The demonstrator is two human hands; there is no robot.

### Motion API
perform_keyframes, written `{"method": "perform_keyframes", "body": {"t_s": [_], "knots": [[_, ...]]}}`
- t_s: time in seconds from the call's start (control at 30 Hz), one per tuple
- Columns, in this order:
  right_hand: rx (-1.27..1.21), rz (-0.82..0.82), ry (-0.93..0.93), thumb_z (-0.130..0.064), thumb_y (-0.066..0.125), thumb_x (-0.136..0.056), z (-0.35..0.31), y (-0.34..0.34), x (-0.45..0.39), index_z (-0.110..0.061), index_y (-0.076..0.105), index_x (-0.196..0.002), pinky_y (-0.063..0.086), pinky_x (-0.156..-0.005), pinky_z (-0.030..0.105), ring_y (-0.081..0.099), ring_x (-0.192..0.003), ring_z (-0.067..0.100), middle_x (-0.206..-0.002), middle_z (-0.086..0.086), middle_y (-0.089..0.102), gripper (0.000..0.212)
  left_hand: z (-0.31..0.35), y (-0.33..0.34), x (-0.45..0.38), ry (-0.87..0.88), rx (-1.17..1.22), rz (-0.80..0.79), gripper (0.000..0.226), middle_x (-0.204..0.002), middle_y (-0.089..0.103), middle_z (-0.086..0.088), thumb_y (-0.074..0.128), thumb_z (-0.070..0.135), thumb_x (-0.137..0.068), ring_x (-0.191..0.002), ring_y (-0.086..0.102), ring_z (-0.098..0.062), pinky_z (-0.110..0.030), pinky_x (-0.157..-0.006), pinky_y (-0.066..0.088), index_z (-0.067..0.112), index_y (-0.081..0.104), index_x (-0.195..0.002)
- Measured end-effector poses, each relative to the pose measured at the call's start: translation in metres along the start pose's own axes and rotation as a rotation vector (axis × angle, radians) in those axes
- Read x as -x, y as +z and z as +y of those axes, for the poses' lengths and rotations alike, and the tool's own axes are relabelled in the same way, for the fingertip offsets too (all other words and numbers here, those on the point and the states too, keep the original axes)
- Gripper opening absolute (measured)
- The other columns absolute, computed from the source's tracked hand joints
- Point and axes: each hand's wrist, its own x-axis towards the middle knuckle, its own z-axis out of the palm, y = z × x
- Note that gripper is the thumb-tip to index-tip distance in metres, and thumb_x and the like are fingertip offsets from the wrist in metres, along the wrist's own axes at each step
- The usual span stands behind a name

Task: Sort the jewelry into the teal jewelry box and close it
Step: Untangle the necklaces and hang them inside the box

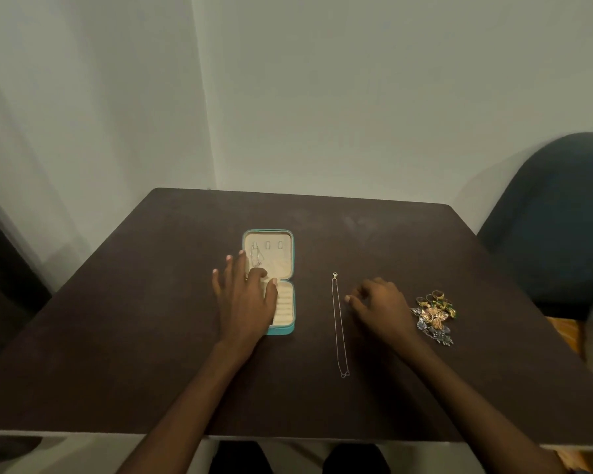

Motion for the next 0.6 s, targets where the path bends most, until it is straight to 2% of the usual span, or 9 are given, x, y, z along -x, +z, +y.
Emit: {"method": "perform_keyframes", "body": {"t_s": [0.2, 0.6], "knots": [[0.000, -0.029, 0.000, -0.038, 0.060, -0.086, 0.005, 0.003, 0.007, -0.018, 0.059, -0.084, 0.045, -0.078, 0.038, 0.051, -0.091, 0.020, -0.089, -0.002, 0.054, 0.020, -0.001, 0.000, 0.007, 0.033, 0.004, 0.005, 0.035, -0.137, 0.048, -0.016, 0.047, 0.037, -0.086, -0.133, 0.035, -0.037, -0.056, -0.108, 0.021, 0.013, 0.066, -0.101], [-0.016, -0.059, -0.055, -0.039, 0.057, -0.088, 0.013, 0.001, 0.023, -0.025, 0.051, -0.081, 0.037, -0.072, 0.030, 0.045, -0.086, 0.014, -0.085, -0.008, 0.046, 0.016, 0.002, -0.006, 0.014, 0.046, 0.006, 0.001, 0.033, -0.137, 0.048, -0.015, 0.047, 0.038, -0.086, -0.133, 0.036, -0.036, -0.056, -0.109, 0.022, 0.014, 0.065, -0.101]]}}
